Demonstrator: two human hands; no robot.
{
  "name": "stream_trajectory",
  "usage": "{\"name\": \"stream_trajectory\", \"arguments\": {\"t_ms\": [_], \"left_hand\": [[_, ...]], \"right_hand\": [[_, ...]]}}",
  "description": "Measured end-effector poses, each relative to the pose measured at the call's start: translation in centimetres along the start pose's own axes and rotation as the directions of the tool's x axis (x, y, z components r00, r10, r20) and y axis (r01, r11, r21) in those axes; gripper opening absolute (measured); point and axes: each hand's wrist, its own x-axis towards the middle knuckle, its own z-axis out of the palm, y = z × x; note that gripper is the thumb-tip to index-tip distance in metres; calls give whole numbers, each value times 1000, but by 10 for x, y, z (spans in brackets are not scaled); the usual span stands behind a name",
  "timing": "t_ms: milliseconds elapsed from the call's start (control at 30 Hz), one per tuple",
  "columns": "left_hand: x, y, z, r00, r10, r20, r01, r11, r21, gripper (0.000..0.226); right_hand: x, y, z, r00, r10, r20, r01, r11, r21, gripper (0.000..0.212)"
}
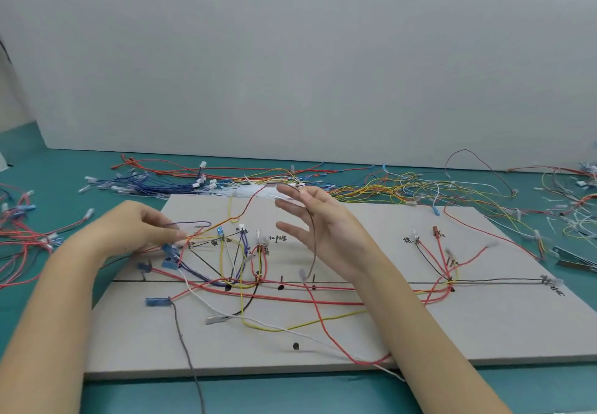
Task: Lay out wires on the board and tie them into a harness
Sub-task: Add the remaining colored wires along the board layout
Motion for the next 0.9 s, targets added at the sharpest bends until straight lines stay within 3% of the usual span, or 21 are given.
{"name": "stream_trajectory", "arguments": {"t_ms": [100, 200, 267, 433, 567, 700, 900], "left_hand": [[0, 0, 0, 998, 27, -54, -31, 998, -60, 20], [2, 2, 0, 985, 94, -143, -111, 987, -120, 18], [3, 7, -3, 972, 126, -199, -175, 952, -252, 16], [-6, 26, -7, 969, 229, -91, -226, 681, -696, 15], [-10, 30, -7, 952, 278, -128, -281, 631, -723, 17], [-8, 29, -13, 943, 166, -289, -332, 539, -774, 20], [-9, 31, -10, 930, 117, -350, -359, 500, -788, 19]], "right_hand": [[-1, -4, -2, 998, 6, 55, -14, 988, 151, 8], [-3, -8, -5, 997, -4, 79, -23, 940, 340, 20], [-2, -11, -7, 999, -15, 31, 2, 918, 396, 18], [-4, -14, -8, 996, -63, -57, 82, 886, 457, 16], [-6, -19, -14, 987, -119, -107, 154, 890, 428, 20], [-7, -25, -22, 973, -181, -143, 225, 879, 420, 22], [-7, -29, -32, 975, -168, -147, 220, 831, 511, 23]]}}
